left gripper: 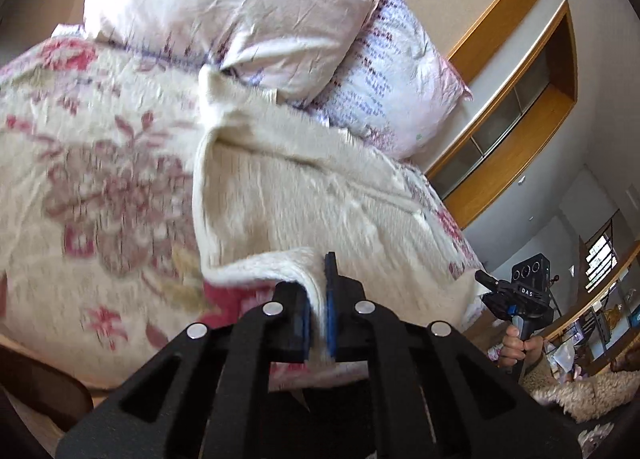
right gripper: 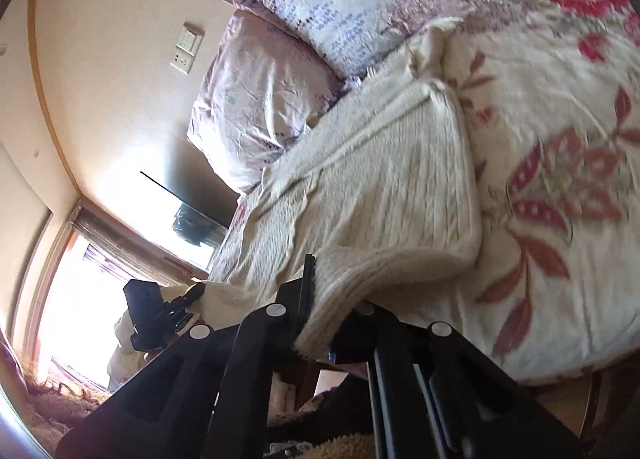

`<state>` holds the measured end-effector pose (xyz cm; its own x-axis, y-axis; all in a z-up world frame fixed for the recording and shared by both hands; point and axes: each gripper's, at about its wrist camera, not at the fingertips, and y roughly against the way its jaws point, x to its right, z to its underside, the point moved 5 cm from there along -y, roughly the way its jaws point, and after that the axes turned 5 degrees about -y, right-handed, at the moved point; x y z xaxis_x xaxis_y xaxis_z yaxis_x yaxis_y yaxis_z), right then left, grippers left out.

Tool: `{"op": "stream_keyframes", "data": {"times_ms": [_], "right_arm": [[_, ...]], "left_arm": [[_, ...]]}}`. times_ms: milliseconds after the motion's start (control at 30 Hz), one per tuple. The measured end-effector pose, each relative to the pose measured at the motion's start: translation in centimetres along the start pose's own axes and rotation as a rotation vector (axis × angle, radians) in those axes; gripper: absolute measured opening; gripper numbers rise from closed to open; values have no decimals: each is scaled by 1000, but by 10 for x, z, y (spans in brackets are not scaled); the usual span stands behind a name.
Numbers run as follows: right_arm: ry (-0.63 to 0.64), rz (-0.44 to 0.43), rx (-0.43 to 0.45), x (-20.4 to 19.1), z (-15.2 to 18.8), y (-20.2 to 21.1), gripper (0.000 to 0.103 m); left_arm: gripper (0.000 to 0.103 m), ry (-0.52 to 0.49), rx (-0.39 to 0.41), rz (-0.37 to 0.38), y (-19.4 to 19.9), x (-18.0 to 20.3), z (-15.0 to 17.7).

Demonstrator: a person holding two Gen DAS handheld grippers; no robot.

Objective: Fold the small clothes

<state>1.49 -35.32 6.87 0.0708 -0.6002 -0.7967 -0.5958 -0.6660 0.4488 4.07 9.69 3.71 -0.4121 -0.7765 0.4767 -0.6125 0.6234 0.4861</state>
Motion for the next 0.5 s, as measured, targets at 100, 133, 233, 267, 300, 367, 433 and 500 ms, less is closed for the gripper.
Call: {"op": "stream_keyframes", "data": {"times_ms": [100, 133, 233, 267, 300, 367, 433, 500], "right_arm": [[84, 21, 72, -18, -34, -5, 5], [116, 35, 95, -23, -45, -6, 5], [204, 90, 163, -35, -83, -24, 5], [231, 113, 186, -37, -96, -31, 5], [259, 131, 207, -38, -108, -36, 5], [306, 171, 243, -39, -131, -54, 4], [343, 197, 265, -40, -151, -72, 4], [380, 237, 280, -39, -168, -90, 4]], "left_arm": [[5, -30, 77, -41, -8, -2, -47], [5, -30, 91, -51, -15, -3, -65], [5, -56, 122, -99, -38, -9, -107], [5, -64, 124, -117, -48, -12, -119], [5, -69, 125, -136, -58, -17, -132], [5, -74, 130, -174, -80, -26, -155], [5, -69, 137, -213, -100, -38, -173], [5, -58, 134, -246, -120, -51, -185]]}}
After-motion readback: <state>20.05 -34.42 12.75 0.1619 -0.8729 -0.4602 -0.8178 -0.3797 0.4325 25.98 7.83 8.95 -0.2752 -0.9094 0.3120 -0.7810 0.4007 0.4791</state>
